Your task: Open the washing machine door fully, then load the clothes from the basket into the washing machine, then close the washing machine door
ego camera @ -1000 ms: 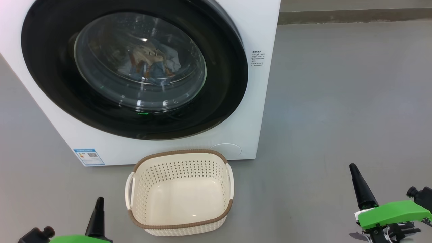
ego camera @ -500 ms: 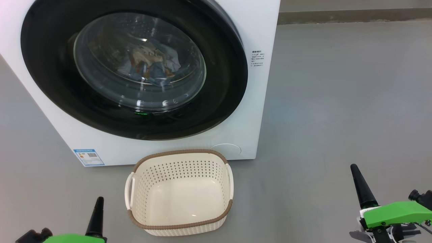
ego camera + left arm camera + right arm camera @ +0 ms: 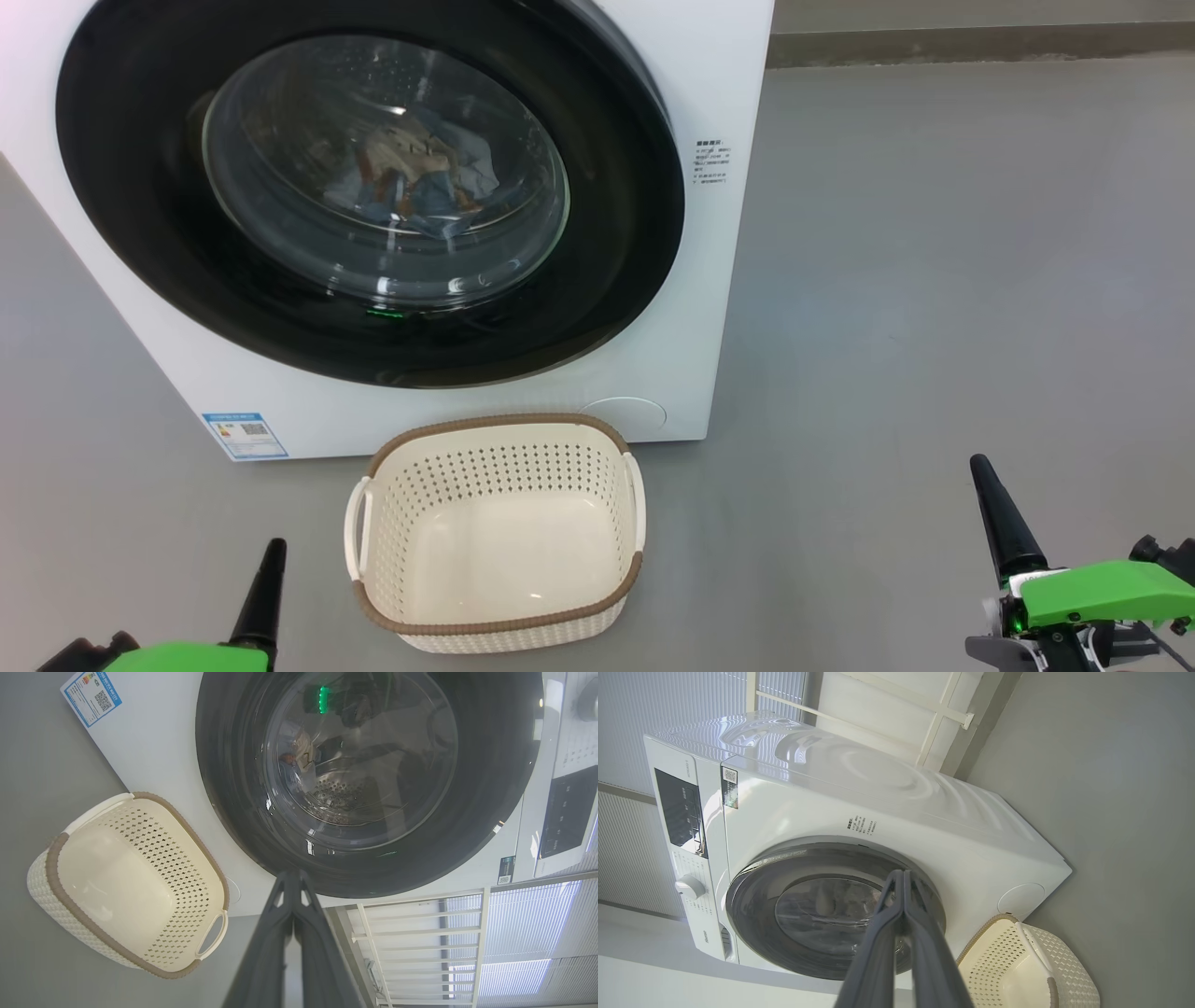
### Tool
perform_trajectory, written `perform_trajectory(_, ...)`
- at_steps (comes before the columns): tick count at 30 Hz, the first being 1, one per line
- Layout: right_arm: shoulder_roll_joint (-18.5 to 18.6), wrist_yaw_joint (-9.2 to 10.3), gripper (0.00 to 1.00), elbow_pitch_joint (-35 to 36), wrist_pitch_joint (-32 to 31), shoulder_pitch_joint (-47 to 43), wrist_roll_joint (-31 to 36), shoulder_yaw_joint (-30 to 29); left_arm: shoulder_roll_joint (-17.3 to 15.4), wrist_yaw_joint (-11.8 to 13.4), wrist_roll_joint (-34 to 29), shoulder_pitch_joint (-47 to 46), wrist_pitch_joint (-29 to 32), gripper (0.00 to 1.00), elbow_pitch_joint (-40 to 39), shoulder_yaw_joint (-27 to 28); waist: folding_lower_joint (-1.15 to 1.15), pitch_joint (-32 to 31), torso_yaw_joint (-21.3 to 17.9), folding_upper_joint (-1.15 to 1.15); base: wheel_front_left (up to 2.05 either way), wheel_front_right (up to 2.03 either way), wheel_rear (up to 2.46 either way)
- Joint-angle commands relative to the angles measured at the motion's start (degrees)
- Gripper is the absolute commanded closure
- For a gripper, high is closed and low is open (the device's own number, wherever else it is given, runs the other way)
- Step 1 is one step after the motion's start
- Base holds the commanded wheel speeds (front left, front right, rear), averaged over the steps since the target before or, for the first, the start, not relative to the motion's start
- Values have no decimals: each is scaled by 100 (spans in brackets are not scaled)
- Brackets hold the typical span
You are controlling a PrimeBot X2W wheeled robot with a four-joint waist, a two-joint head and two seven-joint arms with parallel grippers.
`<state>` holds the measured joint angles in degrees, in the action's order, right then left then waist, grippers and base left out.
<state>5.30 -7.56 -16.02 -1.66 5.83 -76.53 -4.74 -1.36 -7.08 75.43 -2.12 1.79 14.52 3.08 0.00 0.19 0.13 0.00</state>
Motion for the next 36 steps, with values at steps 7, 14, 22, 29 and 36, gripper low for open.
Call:
perform_trajectory(7,-60,3,100,181,-152,55,-493,-4,-130,-34,512,-316,141,100,-92,220,0,0,-3,0,0,0,0)
perform_trajectory(14,-134,5,100,189,-287,47,-924,-77,-139,-37,979,-353,276,100,-73,273,0,-1,-7,0,0,0,0)
perform_trajectory(22,-207,7,100,196,-423,40,-1355,-150,-148,-39,1447,-390,411,100,-54,325,0,-1,-11,0,0,0,0)
perform_trajectory(29,-242,8,100,200,-487,36,-1558,-184,-152,-41,1668,-408,475,100,-45,350,0,-1,-13,0,0,0,0)
perform_trajectory(36,-242,8,100,200,-487,36,-1558,-184,-152,-41,1669,-408,475,100,-45,350,0,-1,-13,0,0,0,0)
